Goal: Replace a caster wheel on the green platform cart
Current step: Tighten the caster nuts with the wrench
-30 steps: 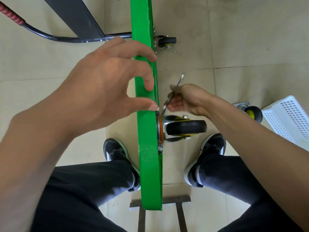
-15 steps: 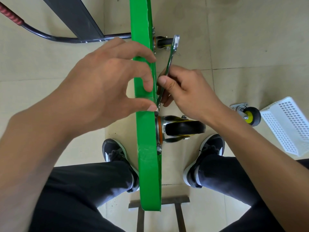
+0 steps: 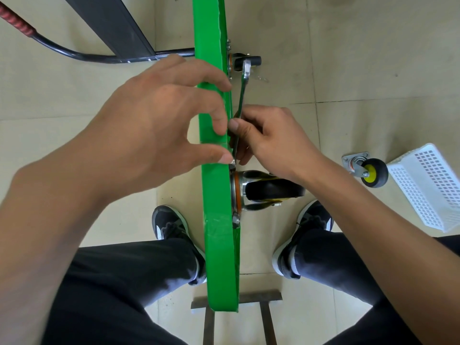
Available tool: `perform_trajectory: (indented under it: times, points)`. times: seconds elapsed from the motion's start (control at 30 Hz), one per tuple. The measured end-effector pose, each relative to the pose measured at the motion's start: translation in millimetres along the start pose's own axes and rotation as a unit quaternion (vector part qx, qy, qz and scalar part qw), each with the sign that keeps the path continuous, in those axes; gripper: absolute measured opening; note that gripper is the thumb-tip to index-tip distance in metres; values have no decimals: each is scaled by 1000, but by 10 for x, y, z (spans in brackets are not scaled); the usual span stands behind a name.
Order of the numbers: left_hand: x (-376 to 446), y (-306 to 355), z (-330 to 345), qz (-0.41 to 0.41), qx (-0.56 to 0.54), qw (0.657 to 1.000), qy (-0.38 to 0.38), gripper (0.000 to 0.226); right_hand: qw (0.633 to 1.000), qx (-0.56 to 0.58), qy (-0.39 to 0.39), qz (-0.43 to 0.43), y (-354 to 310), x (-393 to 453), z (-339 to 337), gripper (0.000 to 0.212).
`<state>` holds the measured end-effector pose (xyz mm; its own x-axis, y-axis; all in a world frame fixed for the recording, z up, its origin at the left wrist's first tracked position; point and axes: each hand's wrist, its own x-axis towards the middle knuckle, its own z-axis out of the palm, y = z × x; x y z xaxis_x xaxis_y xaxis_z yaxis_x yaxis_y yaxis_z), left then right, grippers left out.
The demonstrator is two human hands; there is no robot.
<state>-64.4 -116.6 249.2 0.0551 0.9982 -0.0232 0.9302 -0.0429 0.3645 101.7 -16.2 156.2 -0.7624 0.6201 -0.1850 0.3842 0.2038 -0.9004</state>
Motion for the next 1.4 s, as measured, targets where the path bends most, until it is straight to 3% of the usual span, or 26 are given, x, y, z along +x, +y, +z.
perform_trajectory:
  times: [0.53,0.77,1.07,1.4]
  points:
    - [2,-9,-5,1,4,1000,1,33,990,91,-30,101,48,196,66,43]
    - [18,-12,-3,7,-9,1000,1,34,955,196,-45,219,113,328,91,40]
    - [14,-4,0,5,1,1000,3,34,909,209,-113,342,186,472,97,41]
    - [18,-17,1,14,1,1000,1,32,872,234,-151,403,271,504,121,44]
